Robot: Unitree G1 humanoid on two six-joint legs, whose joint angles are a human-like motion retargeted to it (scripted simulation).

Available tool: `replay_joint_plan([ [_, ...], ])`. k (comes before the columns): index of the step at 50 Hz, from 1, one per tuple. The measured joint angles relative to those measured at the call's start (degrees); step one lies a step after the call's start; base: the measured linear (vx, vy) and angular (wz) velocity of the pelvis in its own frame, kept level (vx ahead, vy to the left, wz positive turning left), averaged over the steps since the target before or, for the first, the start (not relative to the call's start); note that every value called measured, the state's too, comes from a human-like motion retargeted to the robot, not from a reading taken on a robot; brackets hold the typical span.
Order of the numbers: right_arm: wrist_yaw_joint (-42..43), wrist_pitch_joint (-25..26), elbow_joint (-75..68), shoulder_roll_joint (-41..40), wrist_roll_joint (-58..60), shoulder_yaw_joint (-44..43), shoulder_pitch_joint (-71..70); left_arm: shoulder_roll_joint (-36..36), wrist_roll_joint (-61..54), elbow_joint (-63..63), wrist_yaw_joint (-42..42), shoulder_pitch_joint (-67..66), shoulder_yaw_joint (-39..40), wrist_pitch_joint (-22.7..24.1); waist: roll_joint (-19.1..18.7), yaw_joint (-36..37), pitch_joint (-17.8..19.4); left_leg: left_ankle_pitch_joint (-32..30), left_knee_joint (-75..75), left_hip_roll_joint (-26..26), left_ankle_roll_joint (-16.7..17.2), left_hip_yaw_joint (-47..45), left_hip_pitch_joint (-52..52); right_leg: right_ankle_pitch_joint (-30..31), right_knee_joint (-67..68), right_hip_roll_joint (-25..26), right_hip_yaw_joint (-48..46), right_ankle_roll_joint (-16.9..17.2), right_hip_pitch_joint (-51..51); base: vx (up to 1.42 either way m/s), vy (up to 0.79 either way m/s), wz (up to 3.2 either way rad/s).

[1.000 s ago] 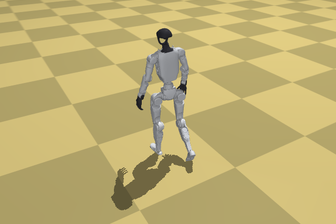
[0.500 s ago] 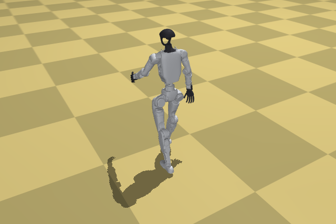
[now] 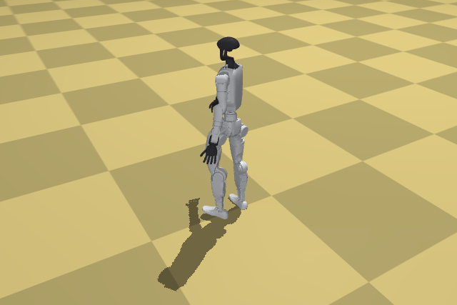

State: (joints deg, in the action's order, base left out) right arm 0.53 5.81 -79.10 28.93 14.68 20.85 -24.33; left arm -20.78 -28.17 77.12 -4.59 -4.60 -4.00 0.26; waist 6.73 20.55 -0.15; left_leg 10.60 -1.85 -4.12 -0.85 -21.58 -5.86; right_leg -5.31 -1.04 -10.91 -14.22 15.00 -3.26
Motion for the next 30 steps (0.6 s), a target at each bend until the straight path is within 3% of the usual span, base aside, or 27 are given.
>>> replay_joint_plan([
  [4, -1.8, 0.1, -1.4, -0.1, 0.7, -0.4, -1.7, -2.3, 0.4, 0.8, 1.4, -3.3, 2.0, -0.3, 1.5, 1.7, -2.0, 0.7, 1.0, -1.1, -1.3, 4.9, 0.3, -2.1, -0.6, -0.6, -4.5, -0.4, 2.0, 0.24, 0.02, 0.99],
  [10, -5.1, -0.7, 0.1, -3.7, -0.4, 1.6, -1.4, -4.1, -1.0, 0.0, 2.8, -4.0, 3.1, 0.0, 4.3, 5.8, -3.6, 0.5, 1.3, -1.8, 0.0, 11.6, -0.7, -3.6, -1.8, -0.4, -12.1, -3.6, 4.6, 0.21, 0.0, 1.01],
  [21, -10.5, -3.0, 4.9, -13.4, 6.4, 9.5, -1.6, -1.2, -3.9, -2.3, 7.0, -1.1, 2.8, 0.1, 6.8, 10.7, -3.9, -1.4, 4.7, -2.9, 1.5, 27.0, -1.0, -3.9, -0.6, 1.0, -28.1, -7.4, 8.7, 0.16, -0.01, 1.38],
  [30, -11.8, -5.1, 10.8, -19.7, 9.9, 14.6, -4.6, 0.5, -1.0, -1.2, 7.9, -4.5, 5.4, 0.5, 8.1, 14.3, -3.9, -4.1, 6.9, -3.1, 3.5, 35.1, -1.0, -1.4, -0.1, 2.2, -35.8, -9.7, 10.9, 0.11, -0.03, 0.97],
])
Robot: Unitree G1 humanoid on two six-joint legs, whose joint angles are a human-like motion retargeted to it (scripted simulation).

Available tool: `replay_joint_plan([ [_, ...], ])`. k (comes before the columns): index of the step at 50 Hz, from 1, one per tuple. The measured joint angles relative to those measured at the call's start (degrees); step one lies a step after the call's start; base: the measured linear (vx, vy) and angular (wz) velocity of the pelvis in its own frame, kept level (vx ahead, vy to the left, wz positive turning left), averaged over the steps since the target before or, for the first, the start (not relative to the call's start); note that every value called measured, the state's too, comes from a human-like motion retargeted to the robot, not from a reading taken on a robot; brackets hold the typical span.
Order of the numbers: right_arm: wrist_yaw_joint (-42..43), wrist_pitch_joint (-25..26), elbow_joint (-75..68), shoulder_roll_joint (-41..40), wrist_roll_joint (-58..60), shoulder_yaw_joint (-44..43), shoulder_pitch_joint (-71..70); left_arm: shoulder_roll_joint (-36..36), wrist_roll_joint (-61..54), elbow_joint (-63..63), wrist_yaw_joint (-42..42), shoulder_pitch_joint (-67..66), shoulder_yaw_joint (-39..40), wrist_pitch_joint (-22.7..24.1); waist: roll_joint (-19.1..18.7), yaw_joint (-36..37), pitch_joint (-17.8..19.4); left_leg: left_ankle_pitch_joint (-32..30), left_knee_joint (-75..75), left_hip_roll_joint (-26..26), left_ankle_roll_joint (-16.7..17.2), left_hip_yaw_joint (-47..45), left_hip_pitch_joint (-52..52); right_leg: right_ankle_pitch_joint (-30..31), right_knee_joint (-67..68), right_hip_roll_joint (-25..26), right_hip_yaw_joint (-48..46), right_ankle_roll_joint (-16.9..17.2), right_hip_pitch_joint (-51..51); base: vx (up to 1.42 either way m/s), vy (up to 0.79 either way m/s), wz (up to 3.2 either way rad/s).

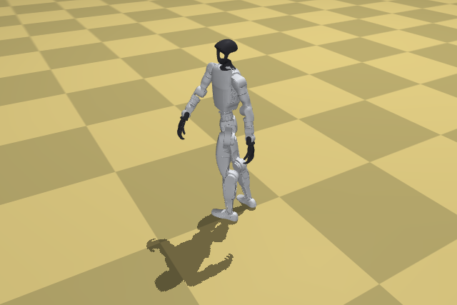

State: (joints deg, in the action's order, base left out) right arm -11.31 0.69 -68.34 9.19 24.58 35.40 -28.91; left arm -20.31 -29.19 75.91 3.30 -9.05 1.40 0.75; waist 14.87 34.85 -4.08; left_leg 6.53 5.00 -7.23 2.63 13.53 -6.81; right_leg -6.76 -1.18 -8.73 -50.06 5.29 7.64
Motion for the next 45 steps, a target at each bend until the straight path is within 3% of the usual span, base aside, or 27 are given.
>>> replay_joint_plan([
  [10, -0.4, -1.4, 4.7, -3.3, 0.1, 4.0, -1.7, 0.5, 1.3, 2.6, -0.9, -4.0, 2.8, -0.1, 0.5, 2.0, -0.3, -1.4, 0.0, -0.5, -0.2, 5.7, -0.6, 1.7, 0.8, 0.6, -4.6, -2.1, 1.2, 0.08, -0.02, 0.54],
  [19, -5.7, -1.2, 4.0, -5.1, -2.9, 5.7, -0.2, 0.6, 1.4, 3.9, 0.3, -4.2, 3.4, -0.8, 0.8, 2.4, -0.8, -1.9, 0.0, -0.8, -0.9, 6.6, -0.7, 2.4, 1.0, 0.9, -6.3, -3.1, 1.7, 0.06, -0.02, 0.23],
  [25, -7.1, -0.9, 3.5, -5.4, -3.0, 6.2, 0.3, 0.7, 1.0, 3.5, 0.4, -3.5, 3.3, -1.3, 1.0, 2.3, -1.0, -2.2, 0.0, -0.8, -1.9, 3.9, -0.7, 3.0, 1.0, 0.6, -4.8, -2.8, 1.2, 0.02, -0.02, -0.19],
  [35, -2.5, -0.8, 3.6, -3.0, -0.5, 5.3, 0.9, 0.2, 1.3, 1.8, -0.5, -2.9, 3.0, -1.0, 0.4, -0.1, -1.0, -1.6, 0.0, 0.3, -1.9, -3.9, 0.2, 3.3, 0.6, -0.2, 1.9, -0.7, -0.4, 0.01, -0.04, -0.66],
  [45, 5.4, 1.9, 1.5, 1.4, -10.3, -5.3, 4.7, -2.8, 3.0, -2.0, -2.3, -2.6, 0.4, -1.0, -0.9, -4.1, -0.6, 0.3, -2.0, 1.4, -2.7, -15.4, 0.6, 3.3, 0.2, -1.5, 13.7, 2.8, -3.8, -0.02, -0.04, -1.12],
])
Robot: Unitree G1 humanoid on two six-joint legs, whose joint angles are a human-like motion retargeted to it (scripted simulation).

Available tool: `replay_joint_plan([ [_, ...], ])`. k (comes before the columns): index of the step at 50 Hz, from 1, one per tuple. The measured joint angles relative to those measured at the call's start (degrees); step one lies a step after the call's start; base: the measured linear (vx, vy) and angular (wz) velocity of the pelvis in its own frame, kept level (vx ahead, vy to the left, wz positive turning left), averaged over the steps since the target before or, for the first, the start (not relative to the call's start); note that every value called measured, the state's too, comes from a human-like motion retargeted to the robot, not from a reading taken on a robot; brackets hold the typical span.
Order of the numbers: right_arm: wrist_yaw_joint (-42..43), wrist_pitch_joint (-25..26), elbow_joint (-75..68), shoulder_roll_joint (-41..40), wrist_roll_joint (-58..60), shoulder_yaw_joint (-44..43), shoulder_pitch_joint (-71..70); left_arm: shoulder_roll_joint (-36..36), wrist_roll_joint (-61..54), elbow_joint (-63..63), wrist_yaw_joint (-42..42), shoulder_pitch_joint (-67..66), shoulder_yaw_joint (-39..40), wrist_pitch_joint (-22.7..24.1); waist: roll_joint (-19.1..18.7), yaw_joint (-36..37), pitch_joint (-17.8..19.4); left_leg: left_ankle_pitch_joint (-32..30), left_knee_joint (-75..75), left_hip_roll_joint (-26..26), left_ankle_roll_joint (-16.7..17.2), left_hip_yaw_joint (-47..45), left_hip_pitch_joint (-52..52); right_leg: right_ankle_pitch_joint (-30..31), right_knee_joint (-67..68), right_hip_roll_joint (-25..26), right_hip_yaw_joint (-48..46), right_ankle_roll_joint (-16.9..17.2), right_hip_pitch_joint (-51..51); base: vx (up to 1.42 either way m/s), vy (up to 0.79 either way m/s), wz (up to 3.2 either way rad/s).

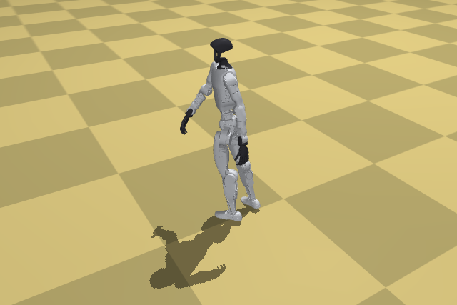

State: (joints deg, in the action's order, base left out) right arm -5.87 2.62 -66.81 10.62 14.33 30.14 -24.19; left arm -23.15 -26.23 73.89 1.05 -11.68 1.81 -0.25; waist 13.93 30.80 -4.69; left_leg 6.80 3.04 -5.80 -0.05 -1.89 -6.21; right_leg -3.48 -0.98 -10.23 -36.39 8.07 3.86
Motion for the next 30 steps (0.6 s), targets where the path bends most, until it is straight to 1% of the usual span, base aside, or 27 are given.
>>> replay_joint_plan([
  [8, 6.6, 1.5, -2.9, 5.0, -4.5, -7.0, 3.4, -3.4, 0.4, -3.7, -1.0, 1.0, -0.9, 0.5, -2.3, -6.2, -0.1, 2.0, -1.2, 1.5, 0.0, -9.8, 1.5, -0.5, 0.4, -0.2, 10.1, 2.1, -2.7, -0.03, -0.05, -1.2],
  [15, 9.1, 2.1, -4.6, 9.4, -6.3, -9.4, 7.0, -5.7, -2.0, -5.7, -2.8, 3.3, -0.1, 1.3, -4.2, -12.4, -0.5, 3.3, -1.9, 2.9, 0.7, -17.9, 3.2, -0.8, 1.1, 0.4, 19.4, 3.9, -5.3, -0.03, -0.08, -1.22],
  [20, 9.9, 2.3, -5.7, 11.5, -8.1, -11.7, 9.8, -6.7, -3.9, -6.9, -3.8, 5.6, 0.0, 2.0, -5.1, -17.2, -1.2, 3.8, -2.2, 3.9, 1.3, -23.9, 4.6, -0.9, 1.2, 1.3, 25.7, 6.0, -6.8, -0.01, -0.13, -1.2],
  [22, 10.1, 2.5, -6.3, 11.9, -9.0, -12.8, 11.0, -7.1, -4.2, -7.4, -3.8, 6.4, -0.1, 2.3, -5.4, -19.1, -1.5, 3.8, -2.2, 4.4, 1.6, -26.3, 5.3, -0.9, 1.1, 1.8, 28.1, 6.8, -7.3, 0.01, -0.18, -1.22],
  [26, 10.3, 2.9, -7.3, 11.9, -10.5, -15.0, 13.4, -7.7, -4.3, -8.7, -3.6, 8.0, -0.8, 2.6, -6.0, -22.5, -2.4, 3.2, -2.3, 6.3, 2.6, -30.9, 6.9, -0.6, 0.6, 4.2, 33.1, 6.9, -7.8, 0.02, -0.26, -1.26],
  [30, 10.5, 3.3, -8.4, 11.4, -11.9, -16.7, 16.0, -7.9, -4.0, -10.2, -3.3, 9.7, -2.3, 2.7, -6.4, -25.9, -3.4, 2.4, -2.9, 7.6, 2.9, -34.8, 8.8, -0.3, 0.0, 5.9, 38.0, 6.9, -7.4, 0.06, -0.26, -1.17],
])
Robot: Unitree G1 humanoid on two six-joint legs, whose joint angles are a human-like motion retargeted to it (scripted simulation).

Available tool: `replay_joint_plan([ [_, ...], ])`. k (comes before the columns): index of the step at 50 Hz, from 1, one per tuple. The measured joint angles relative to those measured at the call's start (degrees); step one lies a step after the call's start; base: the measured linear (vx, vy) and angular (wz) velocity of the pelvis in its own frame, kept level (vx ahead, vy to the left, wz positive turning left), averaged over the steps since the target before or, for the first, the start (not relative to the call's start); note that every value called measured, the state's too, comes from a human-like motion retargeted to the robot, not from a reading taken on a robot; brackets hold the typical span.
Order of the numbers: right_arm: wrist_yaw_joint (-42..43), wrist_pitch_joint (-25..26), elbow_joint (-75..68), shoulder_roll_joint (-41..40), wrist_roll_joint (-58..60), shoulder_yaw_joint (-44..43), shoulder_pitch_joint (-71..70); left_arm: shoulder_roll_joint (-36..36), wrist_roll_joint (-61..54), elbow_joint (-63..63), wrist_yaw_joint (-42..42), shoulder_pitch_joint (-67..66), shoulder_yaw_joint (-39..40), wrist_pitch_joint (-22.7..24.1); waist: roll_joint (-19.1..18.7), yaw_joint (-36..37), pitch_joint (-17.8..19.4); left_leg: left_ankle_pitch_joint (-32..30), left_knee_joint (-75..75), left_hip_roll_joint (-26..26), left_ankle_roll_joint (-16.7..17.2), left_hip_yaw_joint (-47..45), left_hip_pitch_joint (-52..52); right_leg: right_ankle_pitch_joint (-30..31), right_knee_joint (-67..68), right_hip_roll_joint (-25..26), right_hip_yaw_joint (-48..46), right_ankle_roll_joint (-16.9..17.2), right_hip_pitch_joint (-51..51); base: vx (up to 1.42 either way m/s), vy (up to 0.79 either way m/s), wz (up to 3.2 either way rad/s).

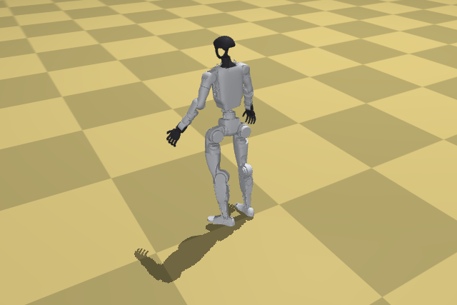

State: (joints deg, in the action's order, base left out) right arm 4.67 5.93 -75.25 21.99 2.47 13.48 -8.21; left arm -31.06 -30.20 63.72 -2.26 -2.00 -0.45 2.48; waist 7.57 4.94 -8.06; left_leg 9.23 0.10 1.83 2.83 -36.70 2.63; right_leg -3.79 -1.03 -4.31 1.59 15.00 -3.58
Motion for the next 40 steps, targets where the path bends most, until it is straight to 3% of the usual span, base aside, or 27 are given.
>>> replay_joint_plan([
  [5, 0.1, 0.5, -1.0, -1.0, -1.7, -1.4, 3.4, 0.3, 0.1, -1.8, 1.1, 2.6, -2.9, -0.5, 0.2, -4.2, -0.9, -0.8, -3.7, 1.2, -1.6, -4.1, 1.5, -0.2, -0.4, 0.5, 5.0, 0.0, 1.4, 0.1, -0.22, -0.91],
  [10, -0.6, 1.4, -1.3, -2.1, -3.8, -2.0, 6.1, 1.5, -1.5, -3.5, 3.3, 4.9, -6.1, -2.1, 2.2, -7.7, -1.1, -0.4, -13.6, 1.8, -6.8, -5.4, 0.2, -1.1, 0.2, -2.0, 9.0, 0.0, 3.2, 0.14, -0.14, -0.61],
  [15, -3.6, 2.7, -1.5, -3.3, -6.3, -1.3, 7.1, 3.4, -3.3, -5.0, 5.7, 5.3, -9.9, -4.2, 4.3, -7.5, -0.4, 2.4, -30.0, -0.8, -12.0, 10.7, -9.8, -1.9, 1.3, -4.9, 13.4, -0.4, 4.4, 0.15, -0.04, -0.7],
  [18, -5.4, 3.0, -1.7, -4.4, -6.7, 0.0, 7.1, 4.4, -2.5, -5.6, 7.5, 3.5, -12.3, -4.9, 4.9, -5.4, 0.3, 3.7, -34.6, -4.9, -12.0, 21.6, -16.3, -2.0, 1.7, -5.0, 15.8, -0.8, 5.4, 0.18, -0.07, -0.75],
  [22, -7.3, 2.8, -2.0, -5.4, -5.6, 2.5, 5.0, 5.1, 1.1, -5.5, 10.2, 0.6, -15.5, -5.6, 5.6, -1.8, 1.7, 4.3, -32.8, -6.7, -12.1, 25.2, -22.6, -2.1, 1.7, -5.0, 17.9, 0.0, 6.1, 0.19, -0.05, -0.52],
  [27, -8.2, 1.7, -0.9, -5.9, -1.1, 5.4, 0.3, 5.5, 7.0, -2.8, 11.2, -3.0, -16.9, -5.9, 4.3, 4.3, 5.2, -0.2, -18.5, -5.6, -9.8, 23.5, -26.1, -2.4, 1.6, -2.5, 20.0, 0.0, 8.1, 0.24, -0.01, -0.45],
  [32, -7.2, -0.2, 1.6, -4.5, 5.4, 5.8, -4.8, 7.3, 12.6, 2.0, 9.9, -6.7, -12.8, -4.6, -0.2, 11.2, 10.0, -5.5, -0.3, -3.6, -2.7, 16.7, -25.2, -3.3, 1.2, 1.4, 23.4, -0.5, 12.9, 0.36, 0.09, -0.55],
  [36, -6.0, -1.2, 3.7, -3.4, 8.6, 5.4, -8.7, 8.9, 14.0, 4.7, 8.4, -10.3, -7.7, -2.6, -2.7, 15.1, 12.4, -1.3, 4.9, -3.4, 3.0, 8.5, -24.4, -3.8, 1.4, 3.3, 25.7, -0.6, 17.2, 0.5, 0.09, -0.36],
  [40, -4.6, -1.6, 5.1, -4.0, 9.1, 5.8, -12.6, 9.8, 12.6, 7.1, 7.6, -13.6, -4.2, -1.3, -2.4, 16.7, 12.6, 0.8, 4.9, -4.2, 3.9, 7.1, -22.9, -2.3, 3.3, 4.8, 28.0, 0.0, 19.7, 0.63, 0.05, -0.17],
])
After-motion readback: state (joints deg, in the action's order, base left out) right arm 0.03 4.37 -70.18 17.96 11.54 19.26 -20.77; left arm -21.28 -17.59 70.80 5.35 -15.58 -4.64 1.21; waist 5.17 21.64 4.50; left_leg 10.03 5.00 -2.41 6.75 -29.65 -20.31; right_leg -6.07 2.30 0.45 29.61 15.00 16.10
